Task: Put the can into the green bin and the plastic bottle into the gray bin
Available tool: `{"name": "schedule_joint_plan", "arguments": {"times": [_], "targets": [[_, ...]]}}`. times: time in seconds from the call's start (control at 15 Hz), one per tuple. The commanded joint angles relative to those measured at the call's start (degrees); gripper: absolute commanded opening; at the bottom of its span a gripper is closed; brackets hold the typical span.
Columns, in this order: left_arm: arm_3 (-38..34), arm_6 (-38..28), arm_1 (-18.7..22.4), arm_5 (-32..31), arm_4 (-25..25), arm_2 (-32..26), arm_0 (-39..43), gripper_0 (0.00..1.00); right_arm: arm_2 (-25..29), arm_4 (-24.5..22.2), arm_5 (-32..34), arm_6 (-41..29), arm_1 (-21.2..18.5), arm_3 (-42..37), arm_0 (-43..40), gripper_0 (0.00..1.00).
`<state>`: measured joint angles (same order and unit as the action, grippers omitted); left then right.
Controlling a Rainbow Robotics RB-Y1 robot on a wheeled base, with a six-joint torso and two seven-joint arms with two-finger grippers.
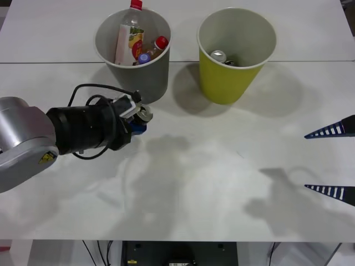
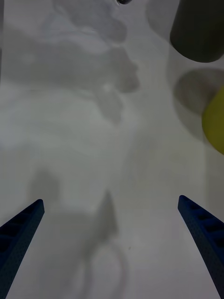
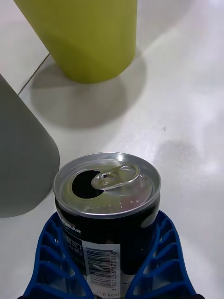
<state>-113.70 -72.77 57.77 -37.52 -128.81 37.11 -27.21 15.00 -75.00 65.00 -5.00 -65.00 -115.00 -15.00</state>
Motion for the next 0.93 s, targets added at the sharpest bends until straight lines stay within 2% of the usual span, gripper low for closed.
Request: {"name": "schedule_joint_plan", "arguments": {"times": [0.07,0.33,0.53,0.73,0.93], "targets": [[-3.2,3.9,-0.5,-12.7,8.8,-8.5,0.0,0.00,0.0,0.0,0.0,0.0,0.0,0.0,0.0,1.00],[-6.5,4.5,-2.0,-29.2,18.1,-22.3,-0.1,0.00,0.0,0.0,0.0,0.0,0.0,0.0,0.0,1.00],[-6.8,4.7,-7.5,-44.3,18.0,-31.1,-3.8,0.00,0.0,0.0,0.0,0.0,0.0,0.0,0.0,1.00],[-6.6,1.5,-10.7,-52.5,16.9,-31.6,-11.8,0.00,0.0,0.0,0.0,0.0,0.0,0.0,0.0,1.00],[-3.4,1.1,-17.9,-52.5,16.0,-31.0,-20.7,0.00,0.0,0.0,0.0,0.0,0.0,0.0,0.0,1.00]]}}
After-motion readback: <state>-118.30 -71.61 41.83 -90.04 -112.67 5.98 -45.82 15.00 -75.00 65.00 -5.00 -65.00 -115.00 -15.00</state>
